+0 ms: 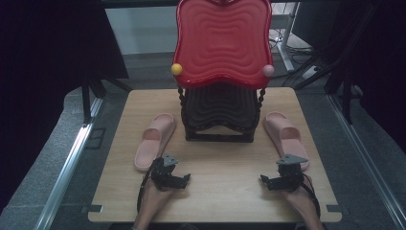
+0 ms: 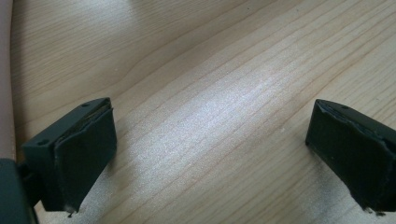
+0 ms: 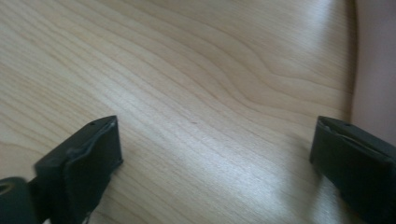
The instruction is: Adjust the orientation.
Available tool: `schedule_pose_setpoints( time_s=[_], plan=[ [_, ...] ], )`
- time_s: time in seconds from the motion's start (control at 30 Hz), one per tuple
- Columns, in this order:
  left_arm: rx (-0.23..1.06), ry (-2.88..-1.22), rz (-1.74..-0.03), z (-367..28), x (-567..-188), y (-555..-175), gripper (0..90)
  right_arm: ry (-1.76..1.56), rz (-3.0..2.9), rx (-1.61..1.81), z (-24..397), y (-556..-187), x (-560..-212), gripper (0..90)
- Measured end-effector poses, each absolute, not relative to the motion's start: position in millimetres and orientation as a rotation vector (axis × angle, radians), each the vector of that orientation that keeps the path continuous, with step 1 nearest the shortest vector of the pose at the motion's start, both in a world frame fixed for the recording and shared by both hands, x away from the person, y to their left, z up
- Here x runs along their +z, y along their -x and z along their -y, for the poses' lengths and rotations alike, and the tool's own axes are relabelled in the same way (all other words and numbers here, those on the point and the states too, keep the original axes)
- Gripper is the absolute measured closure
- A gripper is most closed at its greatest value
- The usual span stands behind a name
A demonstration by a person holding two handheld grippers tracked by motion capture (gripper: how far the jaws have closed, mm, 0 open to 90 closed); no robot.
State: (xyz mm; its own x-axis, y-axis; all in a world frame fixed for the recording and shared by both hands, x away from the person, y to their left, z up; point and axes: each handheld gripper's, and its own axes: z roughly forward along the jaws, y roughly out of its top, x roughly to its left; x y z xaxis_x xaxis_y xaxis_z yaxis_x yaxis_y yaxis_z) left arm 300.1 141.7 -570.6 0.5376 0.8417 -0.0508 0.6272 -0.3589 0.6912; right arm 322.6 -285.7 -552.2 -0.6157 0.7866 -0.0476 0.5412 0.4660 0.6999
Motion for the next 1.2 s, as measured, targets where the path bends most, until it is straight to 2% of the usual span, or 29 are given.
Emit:
schedule_pose_setpoints(
  time_s=[0.77, 1.2],
  plan=[
    [0.414, -2.105, -1.195, -138.8, -570.3, -302.7, 0.4, -1.127, -2.351, 0.934, 285.3, -323.4, -552.1, 1.5],
    [0.396, -2.082, -1.185, -147.8, -560.1, -300.2, 4.5, -1.127, -2.351, 0.933, 285.3, -323.5, -552.1, 1.5]
  ],
)
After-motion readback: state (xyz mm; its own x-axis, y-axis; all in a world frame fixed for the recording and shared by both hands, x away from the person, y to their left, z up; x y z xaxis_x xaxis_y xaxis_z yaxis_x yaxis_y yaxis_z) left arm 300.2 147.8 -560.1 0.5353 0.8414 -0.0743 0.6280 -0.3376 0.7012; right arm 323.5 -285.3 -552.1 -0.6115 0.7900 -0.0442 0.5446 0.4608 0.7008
